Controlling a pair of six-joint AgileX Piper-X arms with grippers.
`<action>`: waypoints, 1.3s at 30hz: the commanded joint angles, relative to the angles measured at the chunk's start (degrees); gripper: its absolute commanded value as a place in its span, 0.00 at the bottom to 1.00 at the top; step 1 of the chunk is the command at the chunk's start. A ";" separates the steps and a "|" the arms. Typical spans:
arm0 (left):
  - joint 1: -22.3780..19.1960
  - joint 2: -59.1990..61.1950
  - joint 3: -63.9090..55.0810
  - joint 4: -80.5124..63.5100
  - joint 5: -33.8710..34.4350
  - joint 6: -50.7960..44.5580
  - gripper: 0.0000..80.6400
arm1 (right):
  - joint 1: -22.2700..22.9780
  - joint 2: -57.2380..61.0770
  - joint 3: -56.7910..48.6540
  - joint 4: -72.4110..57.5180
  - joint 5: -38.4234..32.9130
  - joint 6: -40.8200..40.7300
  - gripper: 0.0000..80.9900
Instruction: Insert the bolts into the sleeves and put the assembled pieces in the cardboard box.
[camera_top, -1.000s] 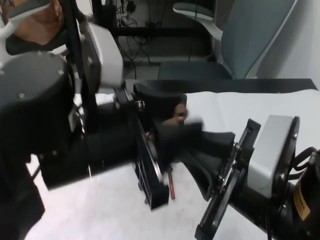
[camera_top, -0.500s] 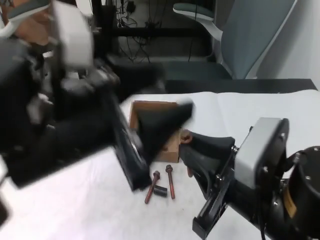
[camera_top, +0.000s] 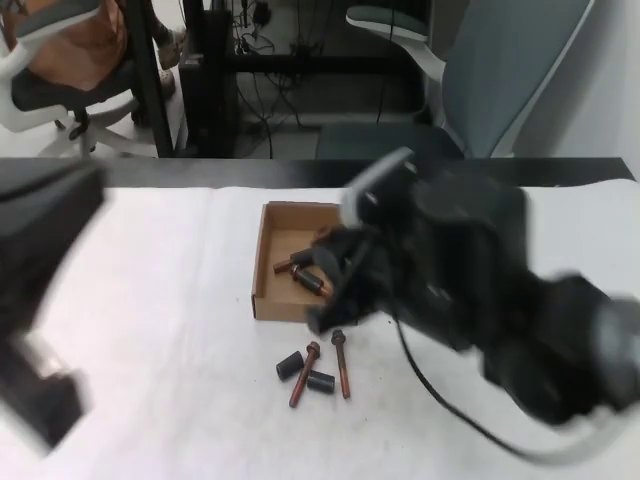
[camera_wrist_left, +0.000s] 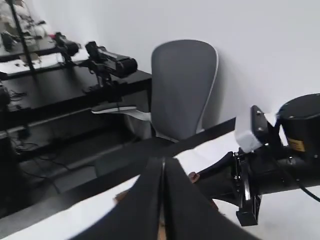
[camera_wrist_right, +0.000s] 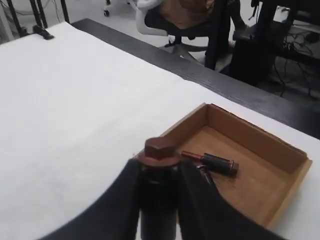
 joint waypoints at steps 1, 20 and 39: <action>0.26 -5.51 -0.10 6.07 -6.21 1.71 0.02 | -2.43 6.45 -7.53 4.90 0.48 1.30 0.01; 0.26 -10.13 21.69 -3.25 -5.61 -9.26 0.02 | -10.31 18.39 -27.24 25.10 -7.73 8.20 0.86; 0.16 47.91 13.30 -35.72 11.40 -6.37 0.21 | -5.23 -10.33 -5.66 34.55 -12.60 11.75 0.64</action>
